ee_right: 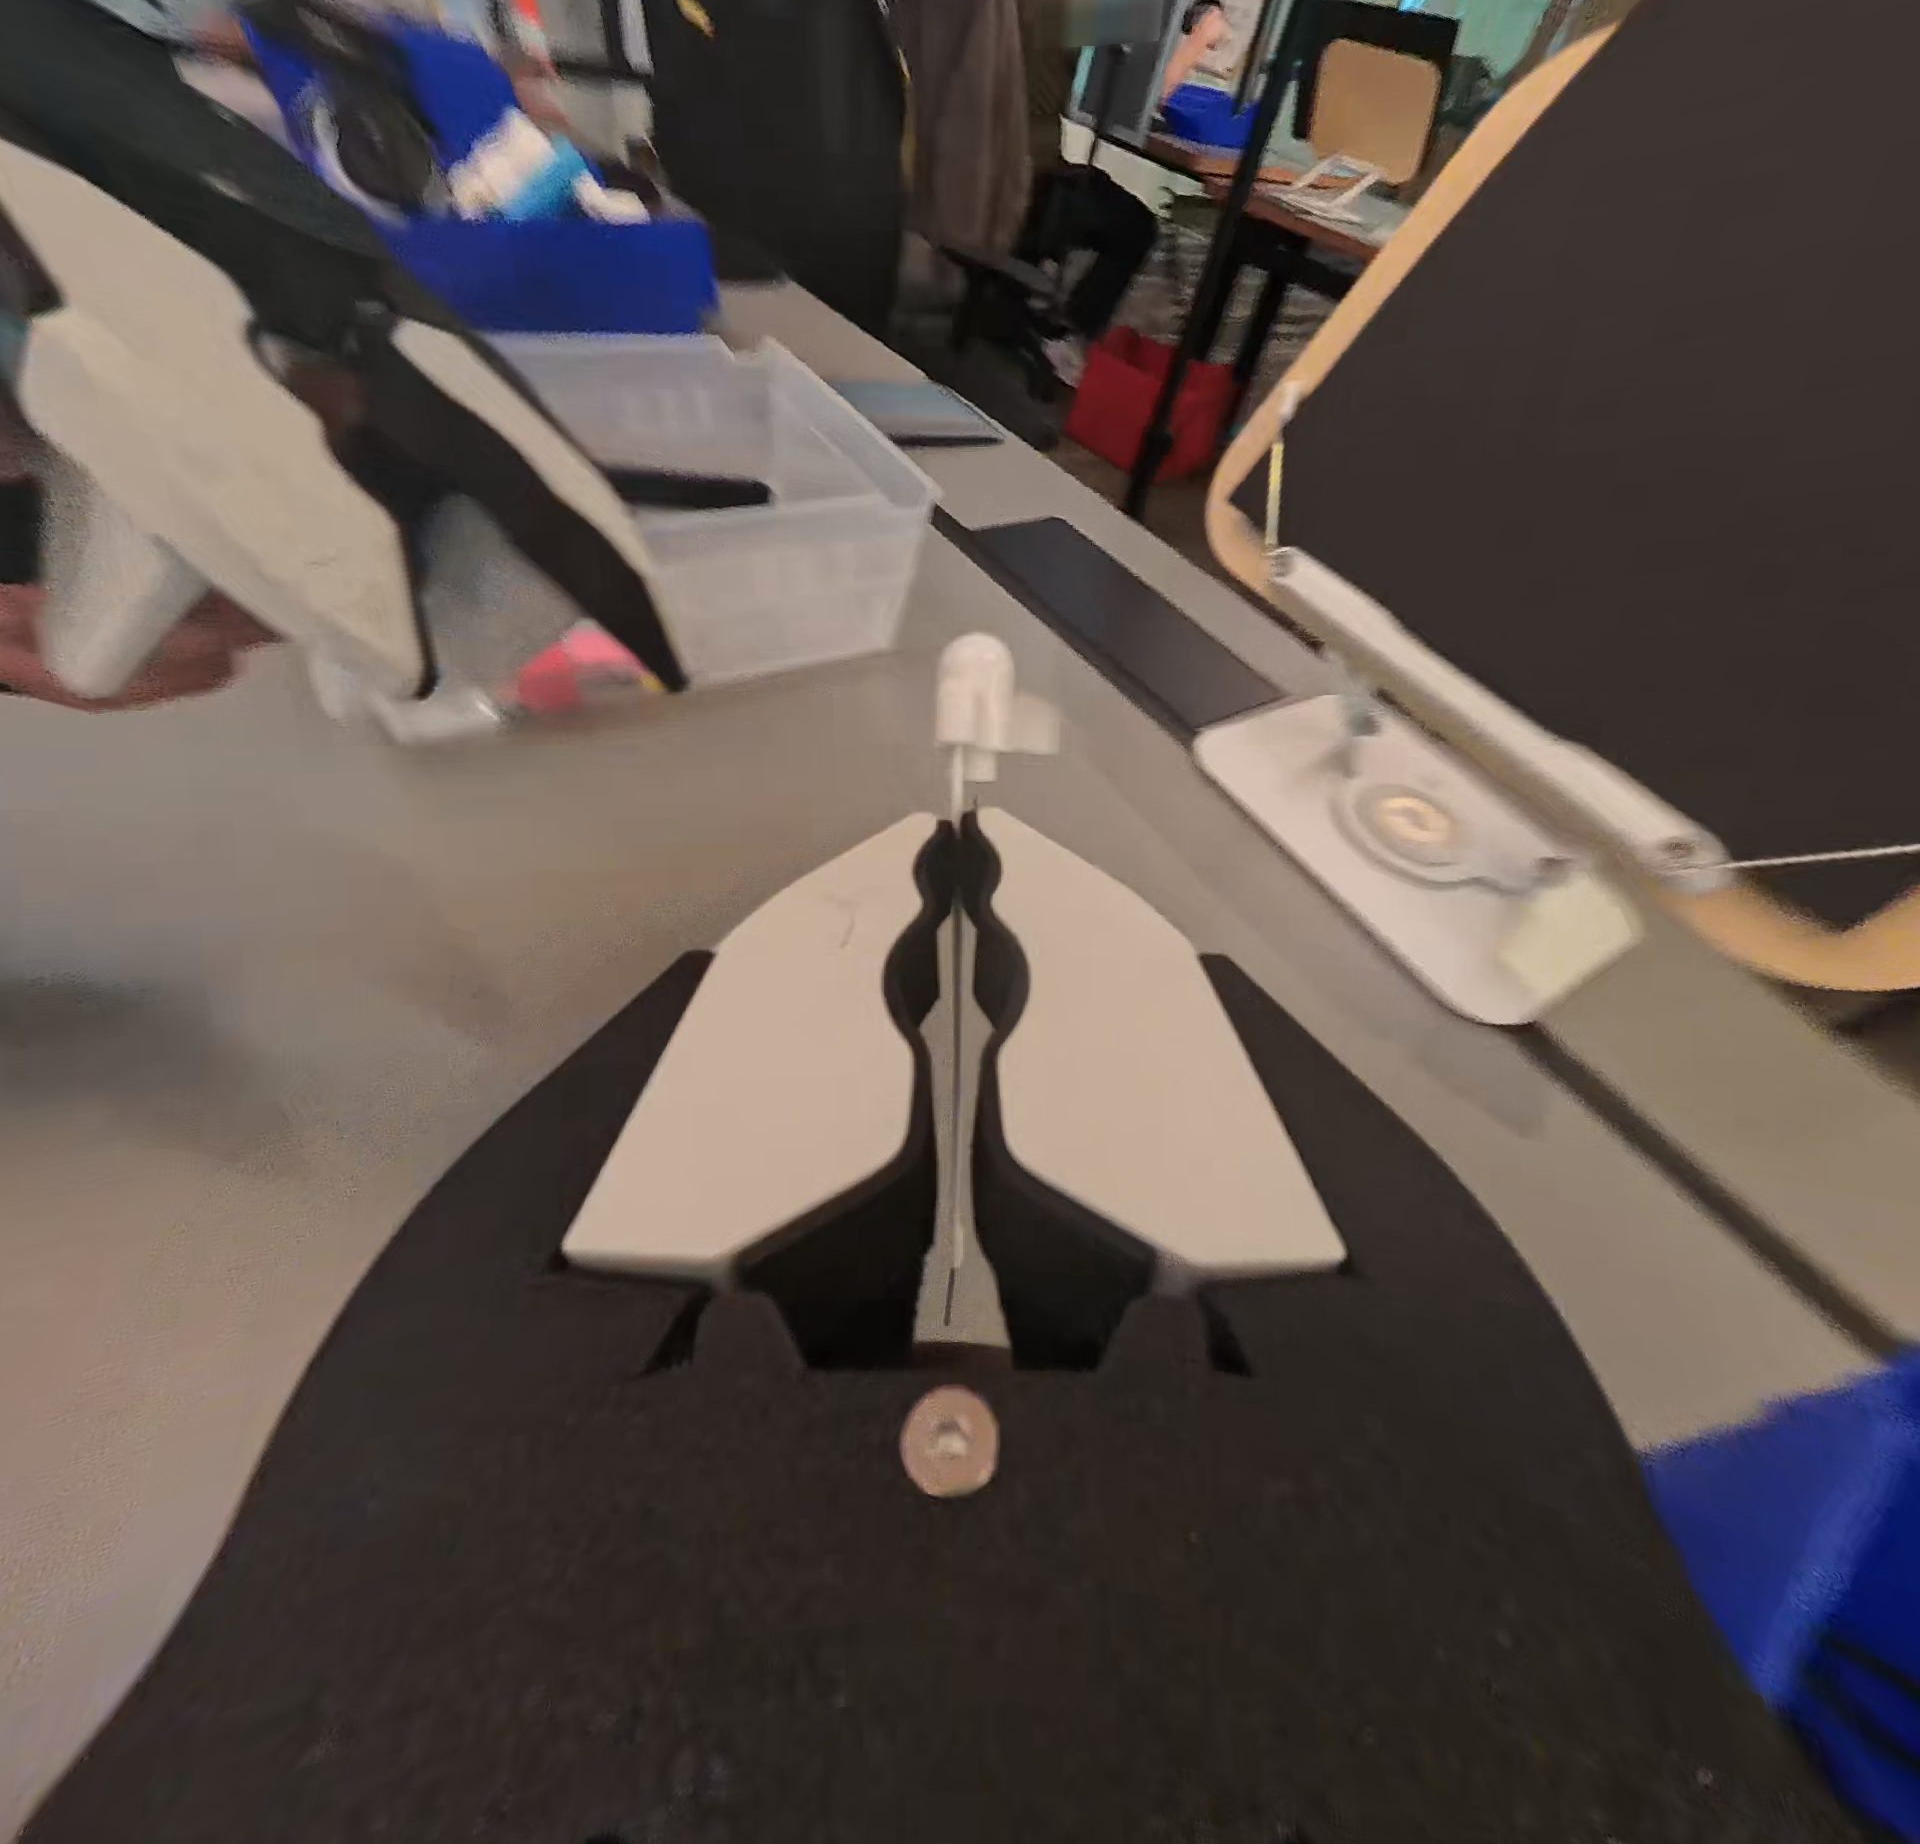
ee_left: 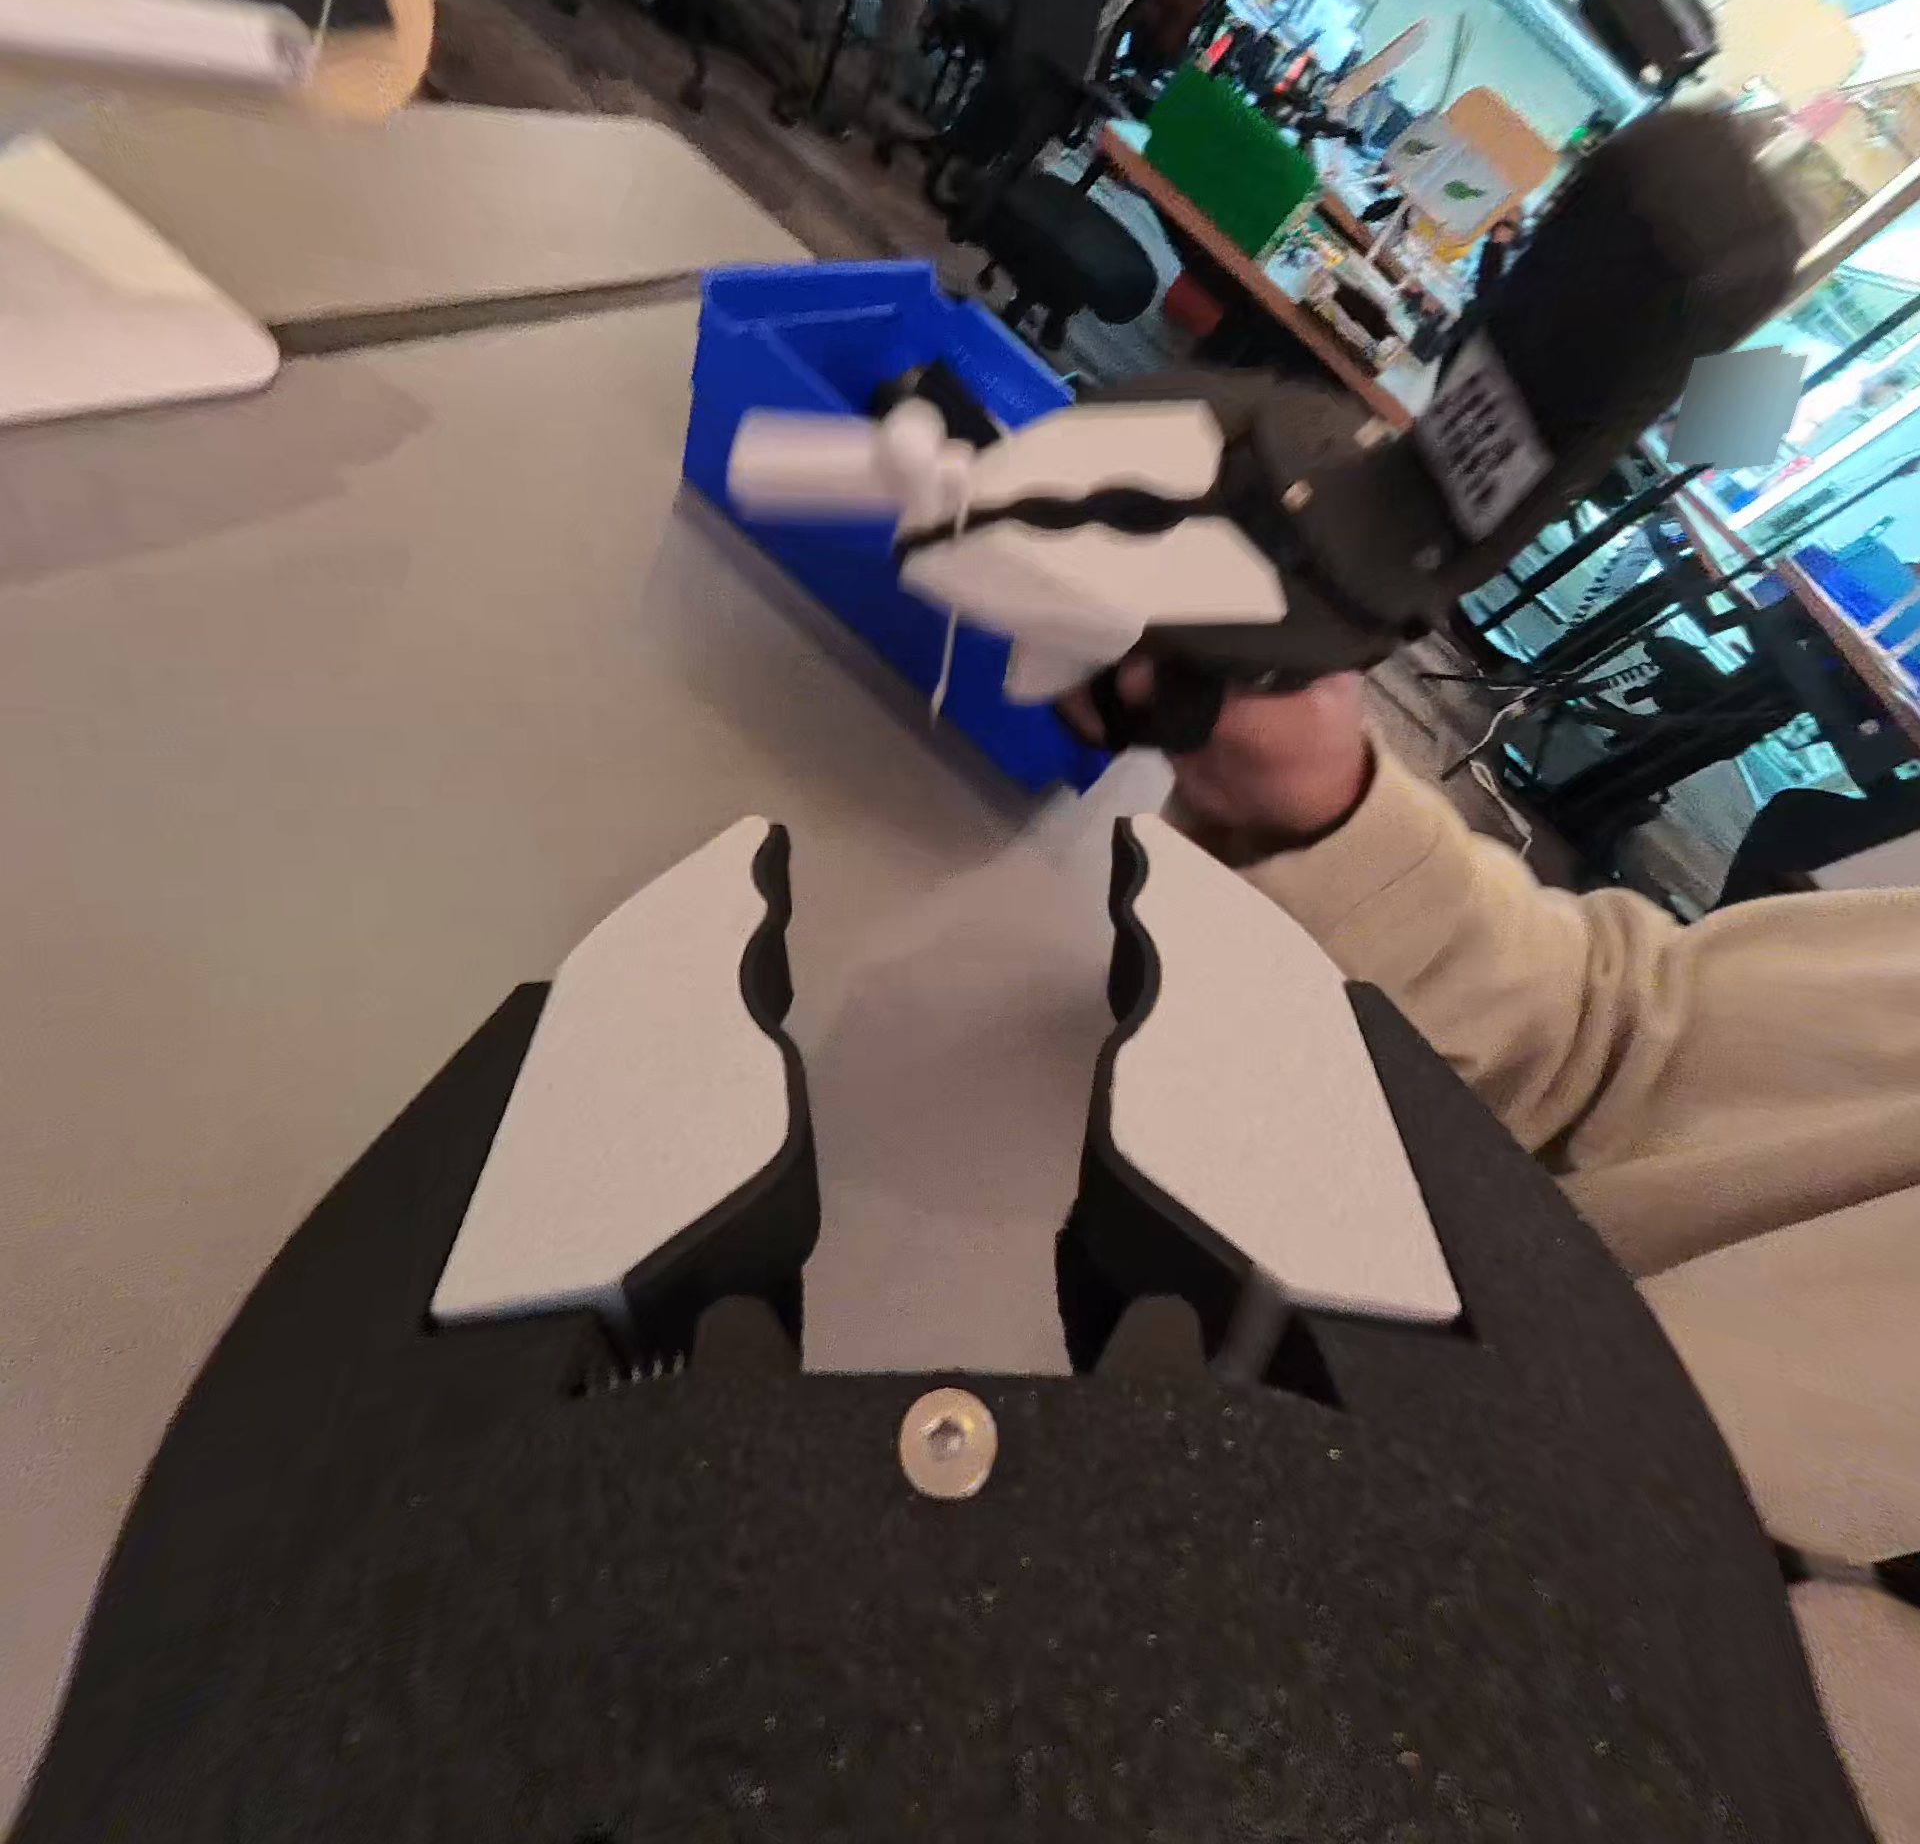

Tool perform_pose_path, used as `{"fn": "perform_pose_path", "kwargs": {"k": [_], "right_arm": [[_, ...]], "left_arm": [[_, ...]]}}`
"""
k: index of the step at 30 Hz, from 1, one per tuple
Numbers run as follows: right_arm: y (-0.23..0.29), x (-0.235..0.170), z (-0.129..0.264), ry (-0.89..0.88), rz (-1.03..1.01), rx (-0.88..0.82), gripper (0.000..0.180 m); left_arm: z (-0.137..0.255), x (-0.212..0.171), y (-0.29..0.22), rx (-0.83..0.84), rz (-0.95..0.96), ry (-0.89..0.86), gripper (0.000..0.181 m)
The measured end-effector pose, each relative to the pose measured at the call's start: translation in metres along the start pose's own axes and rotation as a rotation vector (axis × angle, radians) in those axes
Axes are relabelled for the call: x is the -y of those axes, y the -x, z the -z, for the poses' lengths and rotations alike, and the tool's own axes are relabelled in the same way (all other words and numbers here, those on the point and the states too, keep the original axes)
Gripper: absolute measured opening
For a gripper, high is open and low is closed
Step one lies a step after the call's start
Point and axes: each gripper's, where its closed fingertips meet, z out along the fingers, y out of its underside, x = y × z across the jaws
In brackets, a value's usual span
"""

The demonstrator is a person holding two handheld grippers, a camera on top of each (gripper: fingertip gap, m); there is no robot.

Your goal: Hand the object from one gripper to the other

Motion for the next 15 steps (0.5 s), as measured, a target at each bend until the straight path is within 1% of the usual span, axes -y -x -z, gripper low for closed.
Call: {"fn": "perform_pose_path", "kwargs": {"k": [3,5,7,9,11,13,15], "right_arm": [[-0.001,-0.006,0.001,0.057,0.209,-0.083,0.001],[0.013,-0.013,-0.004,0.086,0.299,-0.033,0.001],[0.029,-0.023,-0.011,0.127,0.366,0.042,0.001],[0.052,-0.03,-0.015,0.161,0.397,0.161,0.001],[0.07,-0.036,-0.015,0.195,0.413,0.257,0.001],[0.082,-0.041,-0.014,0.225,0.435,0.313,0.001],[0.09,-0.044,-0.013,0.253,0.461,0.342,0.001]], "left_arm": [[0.006,-0.04,0.014,0.021,0.061,-0.033,0.054],[0.014,-0.053,0.016,-0.014,0.09,-0.11,0.052],[0.019,-0.061,0.015,-0.038,0.006,-0.165,0.05],[0.023,-0.07,0.022,0.013,-0.146,-0.146,0.049],[0.026,-0.075,0.014,-0.005,-0.268,-0.123,0.052],[0.027,-0.078,0.006,-0.023,-0.314,-0.102,0.054],[0.025,-0.081,0.006,0.001,-0.332,-0.08,0.054]]}}
